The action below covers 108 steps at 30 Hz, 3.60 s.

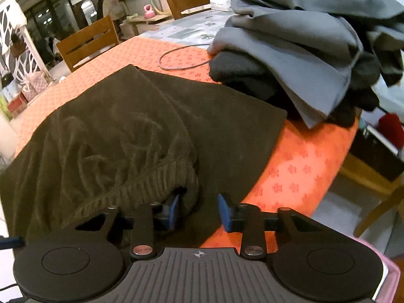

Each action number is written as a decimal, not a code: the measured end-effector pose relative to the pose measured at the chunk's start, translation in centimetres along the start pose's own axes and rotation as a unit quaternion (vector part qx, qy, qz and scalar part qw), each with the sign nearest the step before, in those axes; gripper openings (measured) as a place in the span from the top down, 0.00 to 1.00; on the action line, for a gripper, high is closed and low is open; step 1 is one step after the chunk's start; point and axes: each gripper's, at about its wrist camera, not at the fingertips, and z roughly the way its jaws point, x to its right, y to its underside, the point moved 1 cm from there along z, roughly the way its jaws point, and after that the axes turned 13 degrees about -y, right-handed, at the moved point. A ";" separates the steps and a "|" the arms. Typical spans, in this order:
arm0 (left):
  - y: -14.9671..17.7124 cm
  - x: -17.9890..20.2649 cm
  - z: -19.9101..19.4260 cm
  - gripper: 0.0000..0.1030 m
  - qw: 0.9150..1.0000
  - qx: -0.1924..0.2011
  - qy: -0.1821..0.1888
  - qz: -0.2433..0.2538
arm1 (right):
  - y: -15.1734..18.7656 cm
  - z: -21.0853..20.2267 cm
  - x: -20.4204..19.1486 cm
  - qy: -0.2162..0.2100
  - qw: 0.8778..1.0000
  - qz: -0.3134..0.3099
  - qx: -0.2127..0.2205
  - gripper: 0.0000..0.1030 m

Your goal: Fold clothes

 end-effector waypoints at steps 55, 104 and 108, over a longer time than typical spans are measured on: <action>-0.8 -23.5 0.0 0.33 0.982 0.028 0.183 -0.030 | 6.1 -11.1 -12.4 0.030 0.986 0.139 0.086 0.59; -31.4 -28.8 29.8 0.31 0.884 0.052 0.365 0.287 | 5.6 16.0 -44.5 0.240 0.795 0.482 0.280 0.56; -31.9 -26.4 30.9 0.32 0.881 0.022 0.383 0.277 | 5.4 17.3 -44.4 0.226 0.788 0.496 0.287 0.58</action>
